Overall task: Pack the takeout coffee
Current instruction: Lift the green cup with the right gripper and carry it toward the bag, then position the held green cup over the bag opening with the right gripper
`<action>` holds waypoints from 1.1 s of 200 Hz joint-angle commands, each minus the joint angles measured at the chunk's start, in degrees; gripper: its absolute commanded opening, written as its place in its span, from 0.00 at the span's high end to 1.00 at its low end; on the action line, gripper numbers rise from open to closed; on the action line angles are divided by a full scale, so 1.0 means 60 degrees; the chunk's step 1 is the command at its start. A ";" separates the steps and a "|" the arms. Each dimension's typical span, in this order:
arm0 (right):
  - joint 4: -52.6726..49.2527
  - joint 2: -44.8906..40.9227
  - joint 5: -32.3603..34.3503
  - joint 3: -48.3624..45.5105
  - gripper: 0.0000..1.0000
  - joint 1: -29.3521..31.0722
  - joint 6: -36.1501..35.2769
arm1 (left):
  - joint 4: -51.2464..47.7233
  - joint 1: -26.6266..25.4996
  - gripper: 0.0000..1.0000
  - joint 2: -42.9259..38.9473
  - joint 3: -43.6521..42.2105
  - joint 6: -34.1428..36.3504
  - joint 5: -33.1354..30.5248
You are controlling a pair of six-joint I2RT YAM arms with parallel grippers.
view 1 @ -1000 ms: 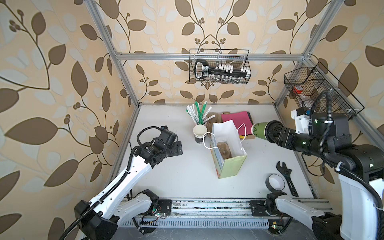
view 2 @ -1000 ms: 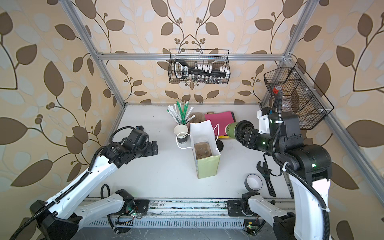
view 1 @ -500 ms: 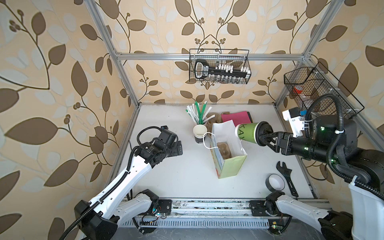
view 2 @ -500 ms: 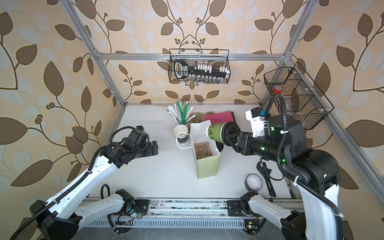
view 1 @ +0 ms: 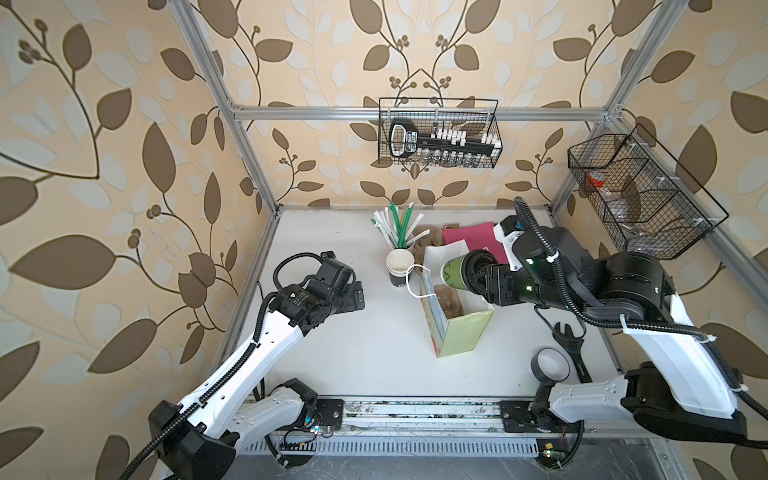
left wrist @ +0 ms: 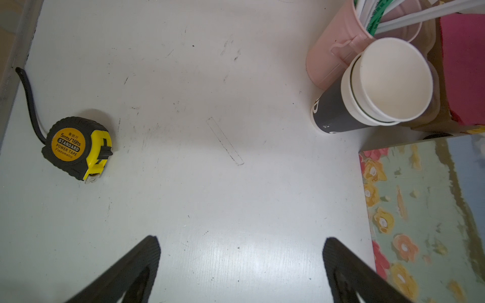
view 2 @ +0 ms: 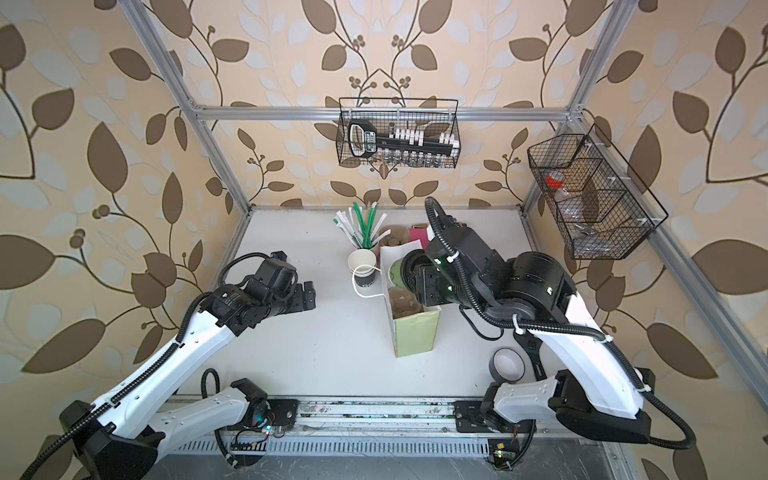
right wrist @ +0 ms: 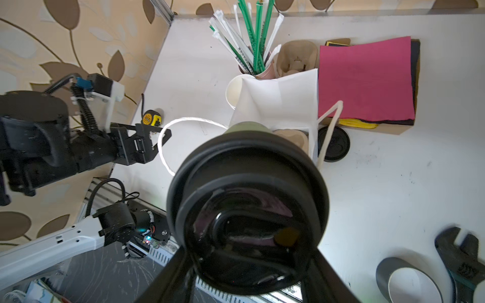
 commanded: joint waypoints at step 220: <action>-0.0879 0.2617 -0.1226 -0.1489 0.61 -0.1404 -0.1070 | -0.0068 0.0090 0.01 0.0039 0.0191 0.0191 0.0115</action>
